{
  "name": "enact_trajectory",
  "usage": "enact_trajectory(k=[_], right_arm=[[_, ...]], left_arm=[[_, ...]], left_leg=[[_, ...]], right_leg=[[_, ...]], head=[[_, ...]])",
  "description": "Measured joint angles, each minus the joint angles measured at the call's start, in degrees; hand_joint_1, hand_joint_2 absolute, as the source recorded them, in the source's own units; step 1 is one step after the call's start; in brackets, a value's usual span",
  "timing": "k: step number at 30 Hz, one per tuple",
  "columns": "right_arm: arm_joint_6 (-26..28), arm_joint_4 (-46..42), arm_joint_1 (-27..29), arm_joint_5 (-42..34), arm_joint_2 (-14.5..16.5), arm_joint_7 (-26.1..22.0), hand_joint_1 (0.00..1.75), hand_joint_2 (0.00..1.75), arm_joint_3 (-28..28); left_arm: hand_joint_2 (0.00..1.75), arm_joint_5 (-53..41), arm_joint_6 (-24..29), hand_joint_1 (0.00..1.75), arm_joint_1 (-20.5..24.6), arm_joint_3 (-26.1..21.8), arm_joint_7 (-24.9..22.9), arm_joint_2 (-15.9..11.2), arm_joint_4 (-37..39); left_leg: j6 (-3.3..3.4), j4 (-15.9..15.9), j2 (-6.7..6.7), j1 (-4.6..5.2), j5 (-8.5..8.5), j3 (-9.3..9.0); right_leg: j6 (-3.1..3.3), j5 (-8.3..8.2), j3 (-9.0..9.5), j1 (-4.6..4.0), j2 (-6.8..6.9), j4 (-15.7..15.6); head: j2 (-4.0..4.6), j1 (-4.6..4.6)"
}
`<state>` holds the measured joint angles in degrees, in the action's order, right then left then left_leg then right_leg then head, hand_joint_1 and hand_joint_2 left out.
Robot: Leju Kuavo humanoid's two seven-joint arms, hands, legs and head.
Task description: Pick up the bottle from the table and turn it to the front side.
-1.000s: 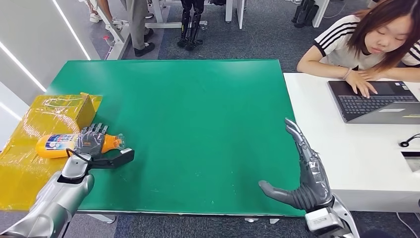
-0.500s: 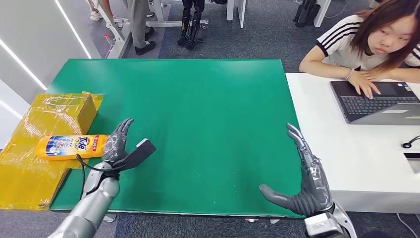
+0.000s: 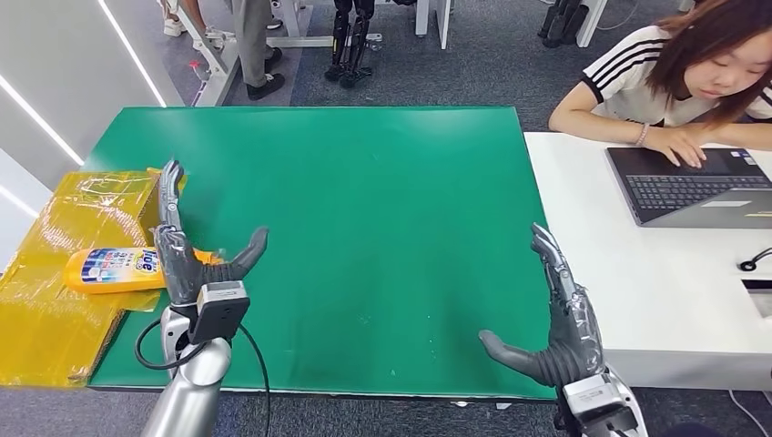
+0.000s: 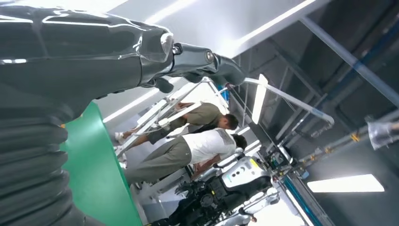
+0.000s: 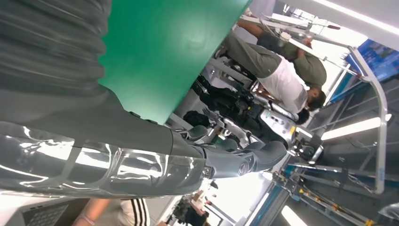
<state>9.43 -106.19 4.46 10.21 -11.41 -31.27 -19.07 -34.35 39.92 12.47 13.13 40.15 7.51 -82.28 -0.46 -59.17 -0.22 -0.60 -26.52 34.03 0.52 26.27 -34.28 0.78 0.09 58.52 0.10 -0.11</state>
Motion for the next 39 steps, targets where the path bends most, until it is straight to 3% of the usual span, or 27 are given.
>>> enact_trajectory(k=[3,6,15,24,32,39], right_arm=[[0.70,0.36,0.06,-1.66,0.00,-0.39,0.00,1.75,-0.05],[1.58,0.42,0.62,-4.09,0.00,-1.11,0.00,1.75,-0.07],[3.77,1.18,2.69,-5.50,1.27,-2.21,0.00,1.75,-0.59],[3.23,2.14,6.15,-4.51,7.42,-0.43,0.00,1.75,-2.87],[-1.29,2.26,6.24,-1.27,12.03,1.16,0.00,1.75,-2.31],[-3.10,2.33,6.17,-0.55,13.91,1.66,0.00,1.75,-1.23]], left_arm=[[1.75,7.98,-3.32,0.00,-0.30,2.10,-0.73,-0.21,-1.39],[1.75,19.86,-12.83,0.00,-0.34,6.88,-3.17,-1.13,-1.88],[1.75,31.05,-27.89,0.00,-0.34,14.12,-8.05,-1.62,-2.83],[1.75,30.53,-33.77,0.00,-1.57,16.17,-10.23,-0.86,-2.84],[1.75,27.30,-36.54,0.00,-1.68,11.81,-11.55,-0.40,-3.16],[1.75,27.14,-36.75,0.00,-2.02,9.58,-11.57,-0.32,-3.18]], left_leg=[[0.00,0.00,-0.04,0.00,0.01,0.00],[0.00,0.00,-0.05,0.00,0.01,0.04],[0.03,0.00,-0.03,0.01,-0.02,0.06],[0.04,0.06,0.00,-0.01,-0.05,0.06],[0.04,0.06,0.00,0.00,-0.03,0.04],[0.04,0.05,-0.01,0.00,-0.04,0.06]], right_leg=[[0.00,0.00,-0.01,0.00,0.07,-0.01],[0.00,0.00,-0.01,-0.01,0.10,0.00],[-0.01,0.01,-0.05,0.00,0.04,-0.02],[0.05,0.06,-0.08,-0.01,0.00,0.00],[0.05,0.05,-0.06,-0.02,0.00,0.02],[0.05,0.05,-0.06,-0.01,0.00,0.01]], head=[[0.00,0.00],[0.00,0.01],[-0.01,0.00],[0.00,-0.01],[0.00,-0.01],[-0.01,0.00]])
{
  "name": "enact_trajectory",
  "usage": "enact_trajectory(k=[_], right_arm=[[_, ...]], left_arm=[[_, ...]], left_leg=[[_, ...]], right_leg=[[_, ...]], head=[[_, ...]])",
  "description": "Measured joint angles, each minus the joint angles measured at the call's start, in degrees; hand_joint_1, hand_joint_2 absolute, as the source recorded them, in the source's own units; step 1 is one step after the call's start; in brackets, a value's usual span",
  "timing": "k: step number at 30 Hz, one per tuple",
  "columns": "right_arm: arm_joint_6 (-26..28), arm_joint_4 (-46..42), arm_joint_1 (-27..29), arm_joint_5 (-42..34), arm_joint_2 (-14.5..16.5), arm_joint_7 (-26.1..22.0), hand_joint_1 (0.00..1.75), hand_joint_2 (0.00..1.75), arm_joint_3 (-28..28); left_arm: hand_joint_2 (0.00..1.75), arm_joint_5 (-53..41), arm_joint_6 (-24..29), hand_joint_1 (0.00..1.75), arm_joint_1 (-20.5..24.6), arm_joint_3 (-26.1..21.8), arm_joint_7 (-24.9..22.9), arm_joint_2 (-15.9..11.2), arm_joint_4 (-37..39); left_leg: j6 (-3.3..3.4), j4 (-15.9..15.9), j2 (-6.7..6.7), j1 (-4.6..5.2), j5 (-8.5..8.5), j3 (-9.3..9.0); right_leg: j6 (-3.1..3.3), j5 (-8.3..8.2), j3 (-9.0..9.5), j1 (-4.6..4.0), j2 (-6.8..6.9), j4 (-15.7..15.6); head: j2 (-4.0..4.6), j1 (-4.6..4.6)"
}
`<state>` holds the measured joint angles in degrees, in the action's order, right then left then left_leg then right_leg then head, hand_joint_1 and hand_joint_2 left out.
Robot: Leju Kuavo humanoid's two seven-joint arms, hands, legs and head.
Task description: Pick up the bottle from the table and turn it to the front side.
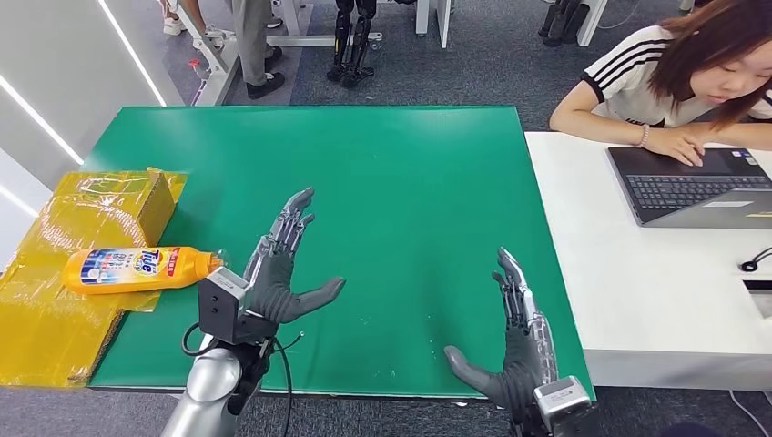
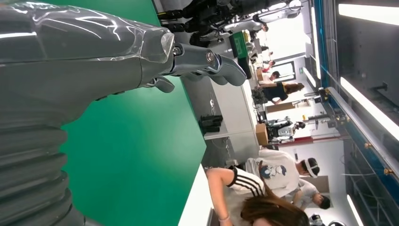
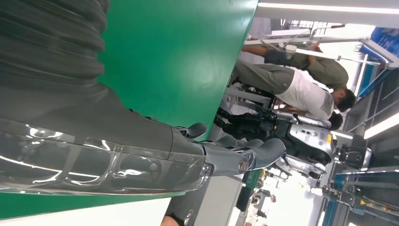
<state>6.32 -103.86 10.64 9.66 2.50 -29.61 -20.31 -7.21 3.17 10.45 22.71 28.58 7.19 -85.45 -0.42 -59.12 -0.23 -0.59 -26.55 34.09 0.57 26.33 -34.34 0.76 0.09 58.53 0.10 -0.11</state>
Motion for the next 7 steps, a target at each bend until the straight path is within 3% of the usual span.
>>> enact_trajectory(k=[7], right_arm=[[-0.87,0.45,-1.04,0.35,0.78,0.26,0.00,1.75,0.30]], left_arm=[[1.75,0.00,-0.09,0.00,-0.32,-0.85,-0.34,0.02,-0.60]], left_leg=[[0.00,0.00,0.00,0.00,0.00,0.00]], right_leg=[[0.00,0.00,0.00,0.00,0.01,0.00]], head=[[0.01,-0.01]])
